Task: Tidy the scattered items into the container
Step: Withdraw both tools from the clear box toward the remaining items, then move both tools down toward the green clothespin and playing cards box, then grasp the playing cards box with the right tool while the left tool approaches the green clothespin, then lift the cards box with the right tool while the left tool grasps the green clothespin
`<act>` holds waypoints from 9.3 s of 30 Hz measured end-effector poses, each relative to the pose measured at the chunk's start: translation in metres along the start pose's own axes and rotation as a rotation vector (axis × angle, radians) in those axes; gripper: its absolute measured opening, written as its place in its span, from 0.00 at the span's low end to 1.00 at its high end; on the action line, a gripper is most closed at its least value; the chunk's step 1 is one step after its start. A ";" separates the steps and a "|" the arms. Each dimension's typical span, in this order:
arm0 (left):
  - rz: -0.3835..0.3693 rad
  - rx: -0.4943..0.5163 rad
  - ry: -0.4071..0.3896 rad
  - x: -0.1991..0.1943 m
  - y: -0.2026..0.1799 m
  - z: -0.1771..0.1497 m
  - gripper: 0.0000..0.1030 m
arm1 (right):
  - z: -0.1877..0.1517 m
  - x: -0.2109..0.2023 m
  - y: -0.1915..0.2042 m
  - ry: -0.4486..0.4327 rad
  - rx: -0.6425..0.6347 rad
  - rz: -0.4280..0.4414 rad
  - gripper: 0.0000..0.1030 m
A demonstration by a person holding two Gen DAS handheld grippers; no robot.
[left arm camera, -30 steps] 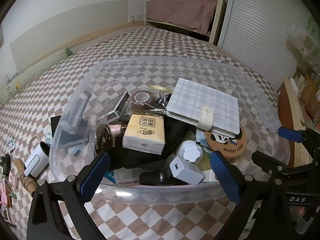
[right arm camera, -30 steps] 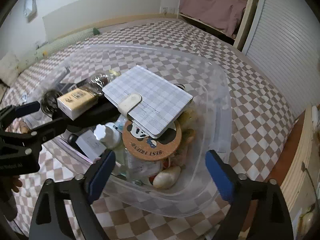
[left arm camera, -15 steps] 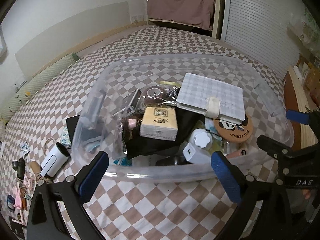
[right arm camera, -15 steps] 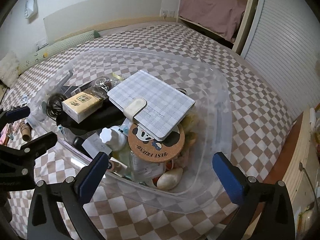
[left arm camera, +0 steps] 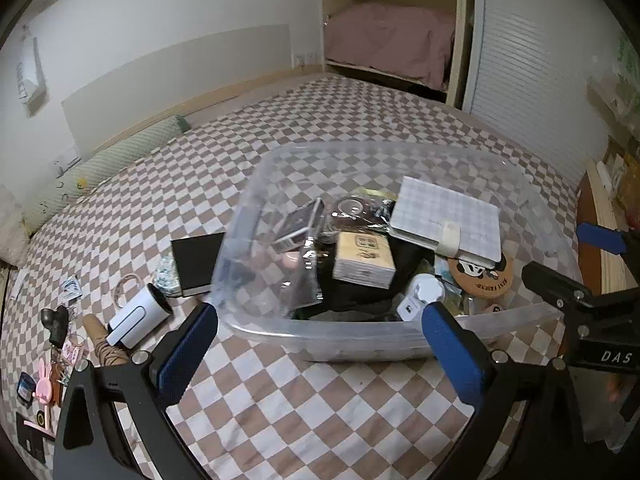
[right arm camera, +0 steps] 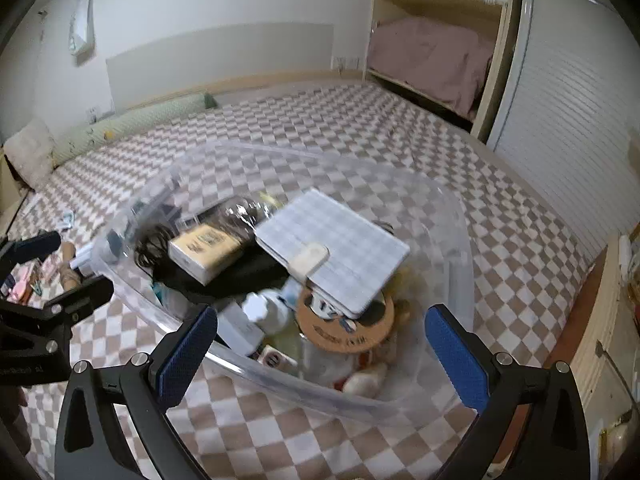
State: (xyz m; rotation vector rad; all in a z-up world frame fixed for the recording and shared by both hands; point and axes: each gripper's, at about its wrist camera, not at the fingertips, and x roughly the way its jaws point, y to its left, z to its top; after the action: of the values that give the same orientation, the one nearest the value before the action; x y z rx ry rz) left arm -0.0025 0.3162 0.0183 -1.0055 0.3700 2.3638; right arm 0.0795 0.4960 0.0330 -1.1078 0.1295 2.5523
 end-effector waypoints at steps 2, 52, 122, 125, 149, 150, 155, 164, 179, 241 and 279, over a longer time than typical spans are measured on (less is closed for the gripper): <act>0.033 0.004 -0.018 -0.004 0.004 -0.002 1.00 | 0.002 -0.002 0.005 -0.020 -0.001 0.004 1.00; 0.469 -0.419 -0.084 -0.106 0.281 -0.121 1.00 | 0.017 -0.012 0.244 -0.195 -0.186 0.216 1.00; 0.411 -0.876 0.165 0.129 0.489 -0.244 0.67 | 0.005 0.148 0.439 0.083 -0.457 0.414 1.00; 0.424 -0.865 0.161 0.130 0.490 -0.243 0.45 | 0.006 0.146 0.451 0.050 -0.489 0.421 1.00; 0.376 -0.706 0.113 0.116 0.488 -0.266 0.18 | 0.006 0.186 0.579 -0.008 -0.605 0.602 0.81; 0.373 -0.702 0.111 0.114 0.487 -0.268 0.18 | 0.003 0.188 0.584 -0.010 -0.614 0.615 0.81; 0.349 -0.692 0.106 0.103 0.483 -0.277 0.18 | -0.015 0.202 0.604 0.012 -0.643 0.662 0.81; 0.280 -0.704 0.065 0.081 0.473 -0.303 0.18 | -0.044 0.221 0.616 0.017 -0.724 0.706 0.81; 0.265 -0.710 0.054 0.082 0.472 -0.307 0.18 | -0.045 0.234 0.641 0.013 -0.778 0.691 0.81; 0.289 -0.751 0.061 0.082 0.455 -0.296 0.57 | -0.169 0.117 0.419 0.123 -0.666 0.743 0.69; 0.117 -0.635 0.099 0.016 0.396 -0.355 0.17 | -0.199 0.093 0.394 0.237 -0.781 0.611 0.61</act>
State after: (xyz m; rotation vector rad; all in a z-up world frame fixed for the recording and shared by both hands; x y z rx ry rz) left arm -0.0339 -0.1583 -0.2202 -1.4108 -0.3253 2.6018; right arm 0.0180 0.1106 -0.1941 -1.8874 -0.6188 3.0846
